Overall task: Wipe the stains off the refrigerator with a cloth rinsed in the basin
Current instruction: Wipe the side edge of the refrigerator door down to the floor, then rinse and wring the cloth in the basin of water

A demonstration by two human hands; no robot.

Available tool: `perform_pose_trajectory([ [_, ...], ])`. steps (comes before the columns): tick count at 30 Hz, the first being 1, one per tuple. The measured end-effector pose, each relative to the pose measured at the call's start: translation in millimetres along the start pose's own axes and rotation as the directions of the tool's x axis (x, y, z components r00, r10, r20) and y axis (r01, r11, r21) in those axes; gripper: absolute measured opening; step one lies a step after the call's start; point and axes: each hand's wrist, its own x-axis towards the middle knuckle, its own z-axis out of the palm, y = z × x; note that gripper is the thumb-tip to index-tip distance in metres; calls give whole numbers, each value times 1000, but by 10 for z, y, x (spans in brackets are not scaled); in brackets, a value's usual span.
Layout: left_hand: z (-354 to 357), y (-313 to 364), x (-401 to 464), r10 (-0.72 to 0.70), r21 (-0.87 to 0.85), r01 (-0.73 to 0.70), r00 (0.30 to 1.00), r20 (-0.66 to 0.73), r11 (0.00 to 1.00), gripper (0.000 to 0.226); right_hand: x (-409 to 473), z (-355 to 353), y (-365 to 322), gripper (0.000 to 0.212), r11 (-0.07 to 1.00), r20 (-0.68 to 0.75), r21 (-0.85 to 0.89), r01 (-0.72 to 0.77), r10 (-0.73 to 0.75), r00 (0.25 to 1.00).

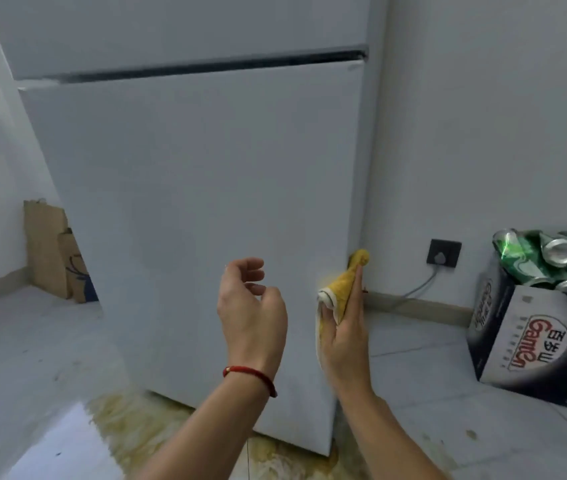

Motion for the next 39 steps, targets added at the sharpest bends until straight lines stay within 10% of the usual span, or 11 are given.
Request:
perform_pose_trajectory([
  [4, -203, -167, -337, -241, 104, 232, 966, 89, 967, 34, -546, 62, 461, 74, 938, 56, -32, -345, 346, 937],
  [10, -528, -441, -626, -650, 327, 574, 729, 214, 751, 28, -1242, -100, 753, 52, 614, 107, 153, -775, 769, 630],
  [13, -574, -546, -467, -755, 589, 492, 542, 369, 641, 18, -1490, -196, 645, 38, 349, 137, 254, -902, 910, 390],
  [16, -651, -687, -582, -805, 890, 10, 431, 407, 456, 35, -1563, -295, 207, 30, 77, 310, 298, -951, 935, 173],
  [18, -656, -676, -754, -772, 911, -69, 506, 383, 407, 35, -1390, -353, -183, 41, -102, 426, 354, -930, 902, 63],
  [23, -861, -260, -840, -583, 578, 437, 808, 84, 689, 31, -899, -475, -1104, 41, -329, 583, 400, -855, 812, -40],
  [25, -1074, -67, -811, -686, 441, 611, 727, 15, 657, 26, -700, -451, -1527, 41, -347, 600, 364, -864, 797, -68],
  [29, -1715, 695, -788, -969, -55, 971, 236, 68, 232, 25, -422, -300, -2560, 47, -365, 669, 113, -924, 716, -201],
  [31, -2164, 1245, -733, -985, -224, 972, 102, 141, 69, 40, -224, -187, -3182, 51, -347, 712, 10, -938, 662, -237],
  [39, -4656, 3620, 498, -899, -284, 859, 436, -36, 427, 25, 981, 779, -6102, 31, 418, 883, -417, -807, 397, -251],
])
